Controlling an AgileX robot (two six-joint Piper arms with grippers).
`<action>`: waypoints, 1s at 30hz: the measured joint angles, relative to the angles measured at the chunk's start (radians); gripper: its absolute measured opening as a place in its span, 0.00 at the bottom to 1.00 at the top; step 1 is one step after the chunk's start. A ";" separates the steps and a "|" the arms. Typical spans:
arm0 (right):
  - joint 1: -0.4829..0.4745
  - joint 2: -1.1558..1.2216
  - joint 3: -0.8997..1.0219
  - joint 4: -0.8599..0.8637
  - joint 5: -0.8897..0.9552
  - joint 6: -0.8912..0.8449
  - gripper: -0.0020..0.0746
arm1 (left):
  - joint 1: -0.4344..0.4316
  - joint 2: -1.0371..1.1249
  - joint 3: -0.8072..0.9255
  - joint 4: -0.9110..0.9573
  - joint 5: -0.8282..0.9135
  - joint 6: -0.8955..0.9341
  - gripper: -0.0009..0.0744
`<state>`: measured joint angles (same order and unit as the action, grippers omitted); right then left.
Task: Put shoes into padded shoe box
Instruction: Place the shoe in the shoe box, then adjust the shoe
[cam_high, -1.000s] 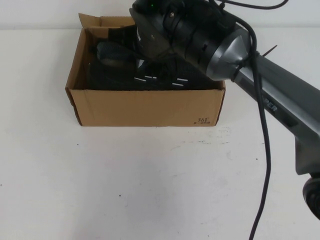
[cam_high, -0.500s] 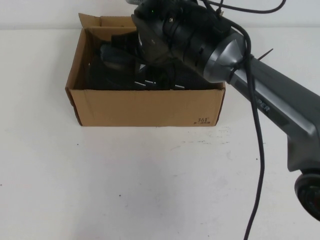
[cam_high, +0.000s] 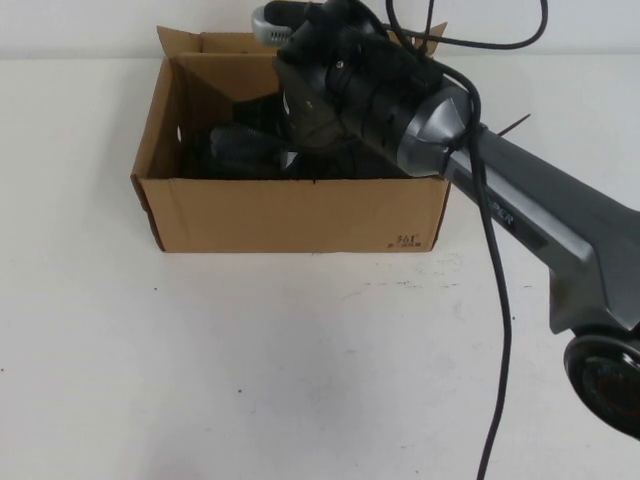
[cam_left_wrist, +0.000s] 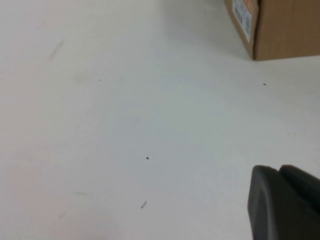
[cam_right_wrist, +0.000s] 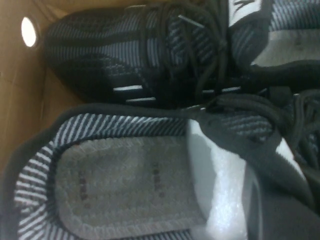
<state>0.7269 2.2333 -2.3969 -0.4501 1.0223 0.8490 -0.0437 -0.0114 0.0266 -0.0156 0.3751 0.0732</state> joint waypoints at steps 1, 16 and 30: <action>0.000 0.003 0.000 0.002 -0.002 0.000 0.04 | 0.000 0.000 0.000 0.000 0.000 0.000 0.01; 0.000 -0.074 0.000 -0.012 0.007 -0.036 0.61 | 0.000 0.000 0.000 0.000 0.000 0.000 0.01; 0.000 -0.182 0.000 0.070 0.049 -0.188 0.49 | 0.000 0.000 0.000 0.000 0.000 0.000 0.01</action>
<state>0.7269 2.0513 -2.3969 -0.3805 1.0709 0.6609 -0.0437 -0.0114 0.0266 -0.0156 0.3751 0.0732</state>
